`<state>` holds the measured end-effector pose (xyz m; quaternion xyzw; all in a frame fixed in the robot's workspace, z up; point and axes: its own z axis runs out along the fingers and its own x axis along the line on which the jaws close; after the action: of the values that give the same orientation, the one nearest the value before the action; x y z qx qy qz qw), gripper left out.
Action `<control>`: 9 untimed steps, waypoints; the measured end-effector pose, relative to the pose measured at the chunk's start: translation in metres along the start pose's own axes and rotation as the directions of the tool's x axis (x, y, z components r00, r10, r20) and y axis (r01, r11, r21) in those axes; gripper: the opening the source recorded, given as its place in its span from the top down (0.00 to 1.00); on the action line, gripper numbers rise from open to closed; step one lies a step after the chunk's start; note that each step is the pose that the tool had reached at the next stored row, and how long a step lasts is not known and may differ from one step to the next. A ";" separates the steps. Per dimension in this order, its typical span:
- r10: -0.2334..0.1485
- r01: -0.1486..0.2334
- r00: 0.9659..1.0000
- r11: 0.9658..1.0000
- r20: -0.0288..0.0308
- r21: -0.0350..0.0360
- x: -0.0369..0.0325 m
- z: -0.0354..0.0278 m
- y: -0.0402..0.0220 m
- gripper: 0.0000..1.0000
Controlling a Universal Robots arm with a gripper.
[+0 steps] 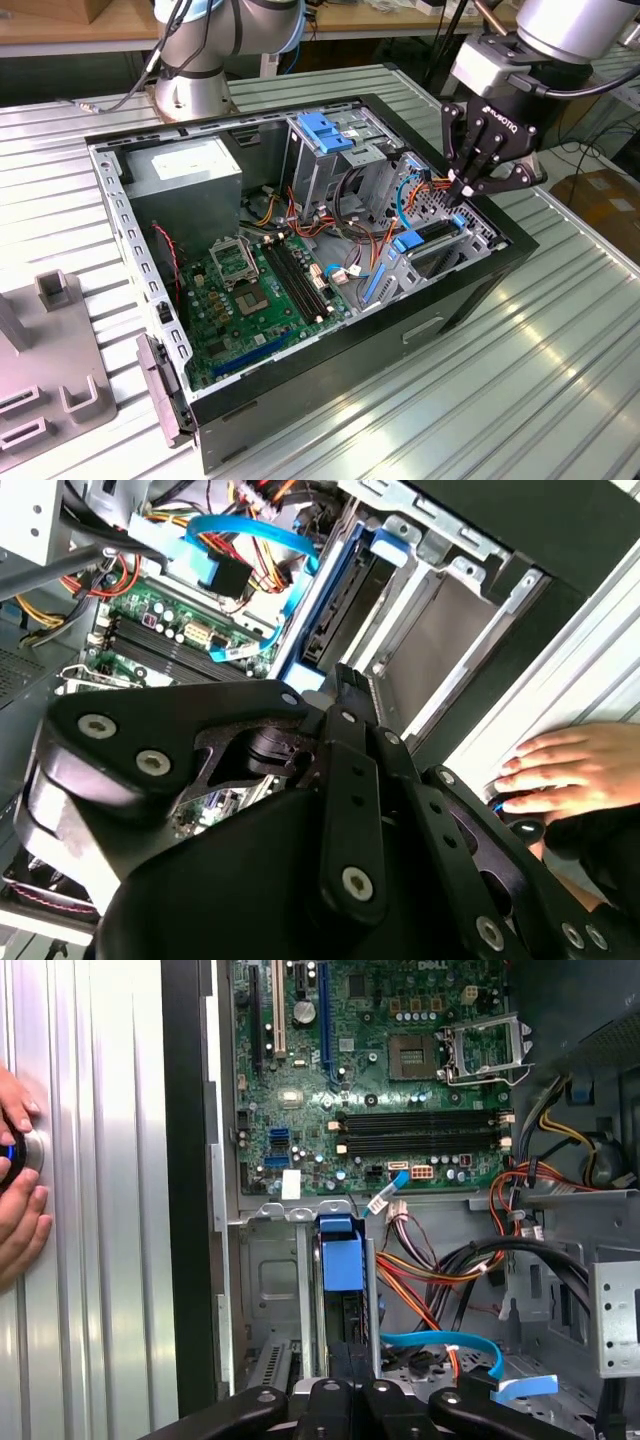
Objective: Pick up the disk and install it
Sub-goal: 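Insert the first disk wire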
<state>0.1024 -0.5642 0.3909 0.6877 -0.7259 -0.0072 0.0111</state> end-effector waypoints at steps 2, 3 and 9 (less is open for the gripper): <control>0.000 0.000 1.000 1.000 0.000 0.000 -0.0001 0.0001 -0.0027 0.89; 0.000 0.000 1.000 1.000 0.000 0.000 -0.0002 0.0002 -0.0043 0.89; 0.000 0.000 1.000 1.000 0.000 0.000 -0.0004 0.0005 -0.0089 0.89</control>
<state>0.1112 -0.5643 0.3902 0.6877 -0.7259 -0.0071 0.0111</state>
